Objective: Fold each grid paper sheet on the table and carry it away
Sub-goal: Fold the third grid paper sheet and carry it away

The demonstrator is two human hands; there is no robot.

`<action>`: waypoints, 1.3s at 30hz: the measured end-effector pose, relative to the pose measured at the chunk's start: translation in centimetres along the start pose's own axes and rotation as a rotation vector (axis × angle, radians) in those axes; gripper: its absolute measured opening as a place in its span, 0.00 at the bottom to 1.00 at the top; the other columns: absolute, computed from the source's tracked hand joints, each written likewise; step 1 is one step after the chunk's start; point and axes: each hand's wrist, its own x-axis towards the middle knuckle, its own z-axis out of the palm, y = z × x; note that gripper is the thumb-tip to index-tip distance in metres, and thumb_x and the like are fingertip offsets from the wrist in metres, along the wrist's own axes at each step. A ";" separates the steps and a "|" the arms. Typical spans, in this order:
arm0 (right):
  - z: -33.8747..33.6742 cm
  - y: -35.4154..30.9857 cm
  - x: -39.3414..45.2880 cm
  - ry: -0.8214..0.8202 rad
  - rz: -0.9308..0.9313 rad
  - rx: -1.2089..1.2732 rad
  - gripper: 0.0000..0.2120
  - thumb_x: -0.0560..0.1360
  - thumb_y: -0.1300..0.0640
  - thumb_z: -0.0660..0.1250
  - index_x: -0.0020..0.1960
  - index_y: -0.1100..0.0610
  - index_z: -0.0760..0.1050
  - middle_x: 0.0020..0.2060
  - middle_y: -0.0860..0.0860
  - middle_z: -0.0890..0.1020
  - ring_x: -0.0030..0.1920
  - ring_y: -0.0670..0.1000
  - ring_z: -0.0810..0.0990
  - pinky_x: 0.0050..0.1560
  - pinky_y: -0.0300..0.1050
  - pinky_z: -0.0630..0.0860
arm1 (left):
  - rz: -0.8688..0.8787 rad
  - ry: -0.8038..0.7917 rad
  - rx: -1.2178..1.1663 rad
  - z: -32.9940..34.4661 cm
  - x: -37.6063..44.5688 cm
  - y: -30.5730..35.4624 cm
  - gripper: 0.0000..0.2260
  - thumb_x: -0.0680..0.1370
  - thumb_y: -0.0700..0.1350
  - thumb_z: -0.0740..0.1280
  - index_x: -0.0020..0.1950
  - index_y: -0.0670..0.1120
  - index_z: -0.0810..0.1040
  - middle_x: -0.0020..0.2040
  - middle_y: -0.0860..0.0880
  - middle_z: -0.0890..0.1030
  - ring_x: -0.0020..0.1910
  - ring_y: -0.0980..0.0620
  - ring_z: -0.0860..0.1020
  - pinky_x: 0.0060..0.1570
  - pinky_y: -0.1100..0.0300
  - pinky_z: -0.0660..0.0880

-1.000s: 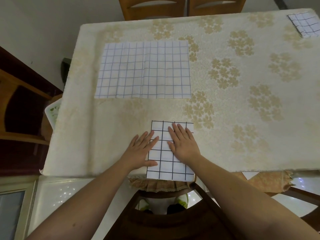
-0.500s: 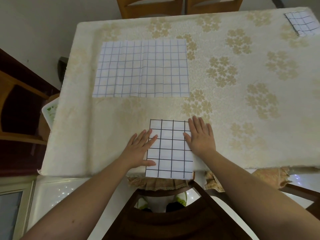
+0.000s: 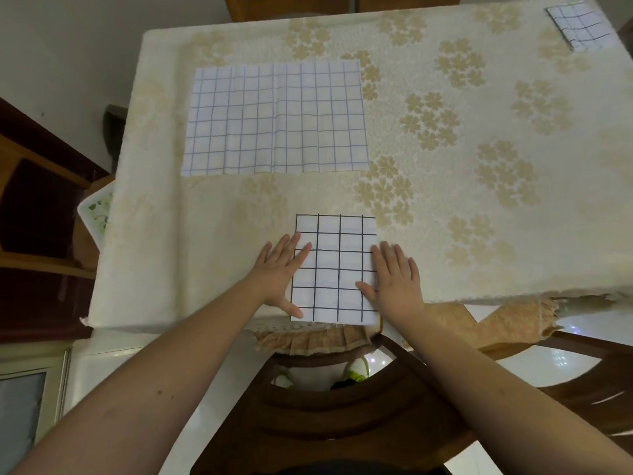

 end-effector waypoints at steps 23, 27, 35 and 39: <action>-3.4 -1.0 3.6 -0.198 0.741 0.805 0.24 0.77 0.46 0.64 0.27 0.57 0.65 0.27 0.53 0.73 0.28 0.52 0.71 0.30 0.43 0.66 | -0.700 0.394 -1.052 -0.8 0.8 3.1 0.15 0.77 0.50 0.69 0.55 0.40 0.82 0.52 0.43 0.83 0.49 0.46 0.79 0.49 0.57 0.74; -3.2 -0.9 3.3 -0.203 0.748 0.844 0.21 0.75 0.49 0.69 0.26 0.56 0.72 0.24 0.51 0.76 0.27 0.52 0.74 0.33 0.42 0.71 | -0.722 0.386 -1.079 -0.8 1.0 2.9 0.13 0.77 0.49 0.70 0.53 0.41 0.82 0.50 0.43 0.83 0.44 0.48 0.77 0.48 0.58 0.74; -3.0 -1.2 2.2 -0.161 0.594 0.748 0.20 0.74 0.45 0.70 0.27 0.56 0.78 0.24 0.49 0.80 0.27 0.49 0.79 0.29 0.40 0.71 | -0.751 0.399 -1.008 -0.8 1.0 3.1 0.09 0.77 0.47 0.69 0.50 0.42 0.84 0.49 0.44 0.84 0.41 0.49 0.77 0.46 0.59 0.74; -3.1 -1.5 2.1 -0.150 0.601 0.689 0.16 0.72 0.45 0.71 0.31 0.54 0.79 0.27 0.50 0.81 0.29 0.49 0.79 0.29 0.39 0.70 | -0.765 0.375 -1.010 -1.2 1.0 3.1 0.09 0.78 0.46 0.69 0.51 0.41 0.84 0.50 0.43 0.84 0.43 0.47 0.79 0.45 0.59 0.73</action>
